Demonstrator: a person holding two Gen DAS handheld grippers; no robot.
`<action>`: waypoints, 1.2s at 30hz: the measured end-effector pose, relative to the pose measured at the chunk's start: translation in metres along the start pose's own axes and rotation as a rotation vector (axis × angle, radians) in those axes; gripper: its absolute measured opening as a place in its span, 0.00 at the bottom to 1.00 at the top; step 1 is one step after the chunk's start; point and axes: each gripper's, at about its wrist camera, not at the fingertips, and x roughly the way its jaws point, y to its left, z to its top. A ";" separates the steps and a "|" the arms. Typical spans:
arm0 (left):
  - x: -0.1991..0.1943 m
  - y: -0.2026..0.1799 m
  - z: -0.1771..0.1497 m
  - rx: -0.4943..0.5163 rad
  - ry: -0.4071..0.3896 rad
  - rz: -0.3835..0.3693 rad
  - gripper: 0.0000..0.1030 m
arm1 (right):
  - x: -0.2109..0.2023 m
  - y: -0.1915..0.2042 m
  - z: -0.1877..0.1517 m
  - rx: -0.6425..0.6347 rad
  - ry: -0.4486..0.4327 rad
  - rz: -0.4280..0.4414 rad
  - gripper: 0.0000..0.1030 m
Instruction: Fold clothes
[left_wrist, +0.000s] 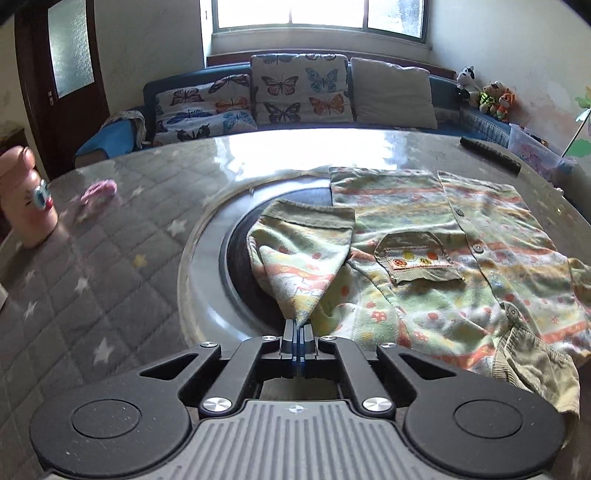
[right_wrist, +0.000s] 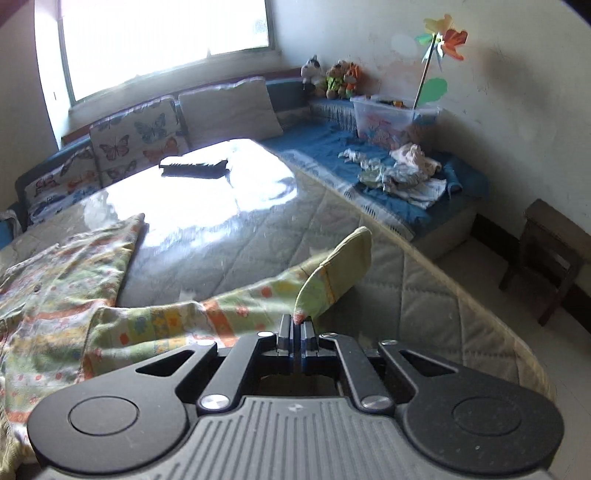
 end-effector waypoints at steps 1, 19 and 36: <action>-0.003 0.002 -0.006 -0.001 0.013 0.001 0.02 | 0.000 0.000 -0.002 -0.002 0.009 -0.004 0.05; -0.029 0.014 -0.010 0.038 -0.046 0.053 0.49 | 0.013 0.008 0.013 -0.075 -0.027 -0.020 0.30; 0.064 -0.036 0.051 0.141 -0.040 -0.003 0.48 | 0.044 0.015 0.018 -0.105 -0.018 -0.026 0.36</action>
